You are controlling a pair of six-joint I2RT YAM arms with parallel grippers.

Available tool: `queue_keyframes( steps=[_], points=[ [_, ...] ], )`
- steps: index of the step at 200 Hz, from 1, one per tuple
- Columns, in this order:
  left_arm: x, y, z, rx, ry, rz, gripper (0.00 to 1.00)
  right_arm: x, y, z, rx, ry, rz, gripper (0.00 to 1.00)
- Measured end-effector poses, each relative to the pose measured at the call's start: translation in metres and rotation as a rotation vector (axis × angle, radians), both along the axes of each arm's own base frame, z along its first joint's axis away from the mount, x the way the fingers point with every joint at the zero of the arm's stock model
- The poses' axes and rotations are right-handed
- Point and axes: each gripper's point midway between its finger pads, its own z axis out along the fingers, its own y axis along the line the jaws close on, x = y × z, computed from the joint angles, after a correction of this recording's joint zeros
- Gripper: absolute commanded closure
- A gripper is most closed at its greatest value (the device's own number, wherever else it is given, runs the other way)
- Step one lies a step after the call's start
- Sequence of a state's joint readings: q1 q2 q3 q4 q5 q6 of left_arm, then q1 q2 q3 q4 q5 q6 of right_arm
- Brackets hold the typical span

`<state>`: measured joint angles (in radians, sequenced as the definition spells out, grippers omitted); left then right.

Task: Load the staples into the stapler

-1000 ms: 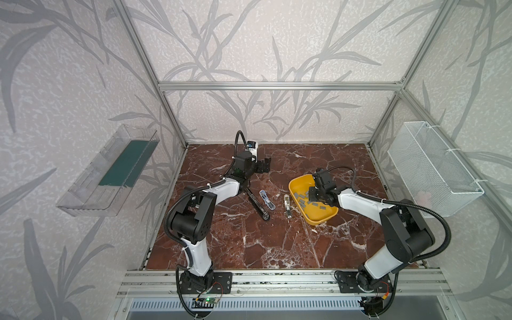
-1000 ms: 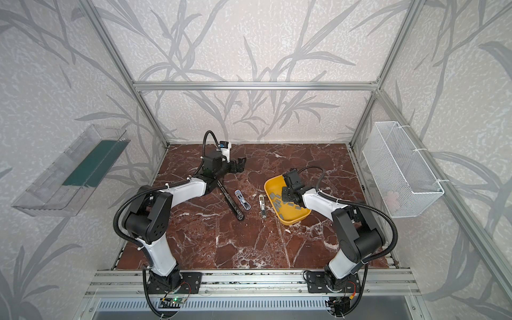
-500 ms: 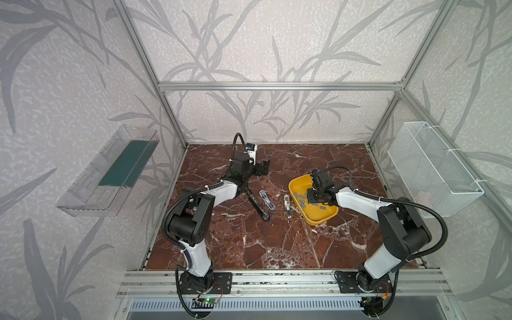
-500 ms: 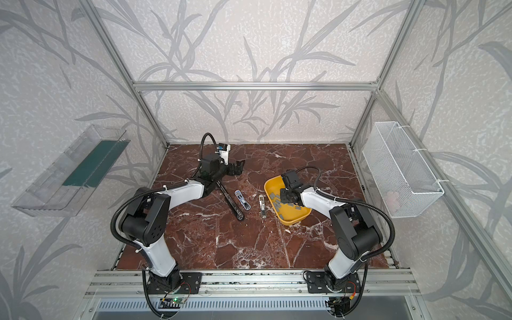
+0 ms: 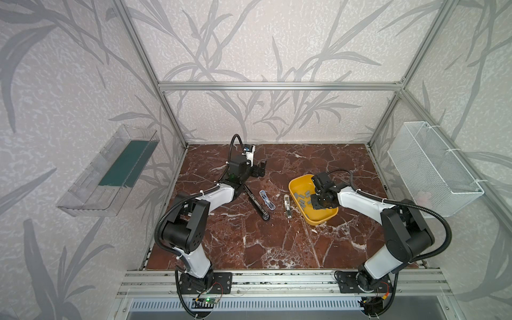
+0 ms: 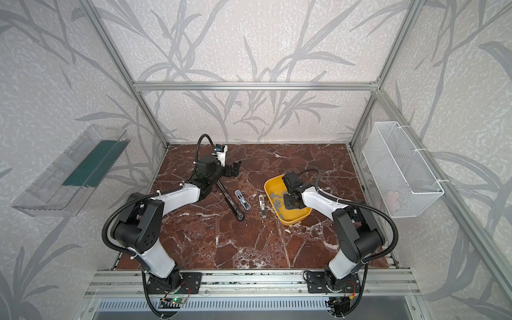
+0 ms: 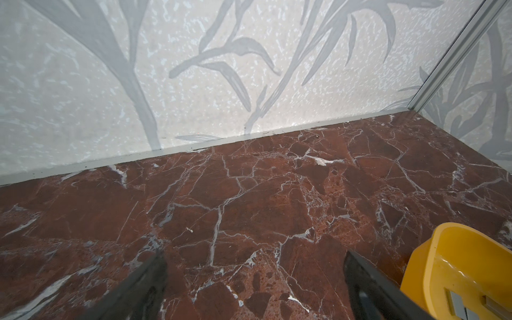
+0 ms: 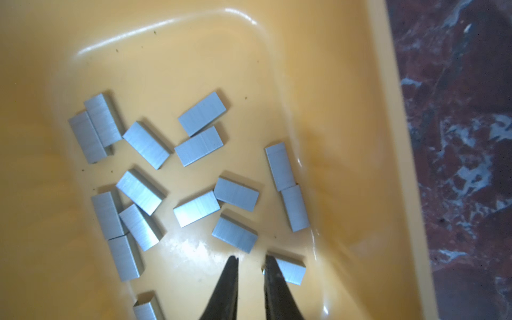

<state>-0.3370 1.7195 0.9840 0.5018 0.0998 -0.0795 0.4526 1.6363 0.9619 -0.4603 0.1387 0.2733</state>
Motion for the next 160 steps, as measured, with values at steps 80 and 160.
queue_keyframes(
  steps=[80, 160],
  points=[
    [0.001, 0.004, 0.000, 0.008, -0.002, 0.009, 0.01, 0.019, 0.008, -0.015, -0.030, 0.042, 0.011, 0.84],
    [0.002, 0.006, 0.000, 0.007, -0.002, 0.010, 0.01, 0.026, 0.002, -0.017, -0.083, 0.038, -0.005, 0.64]
  ],
)
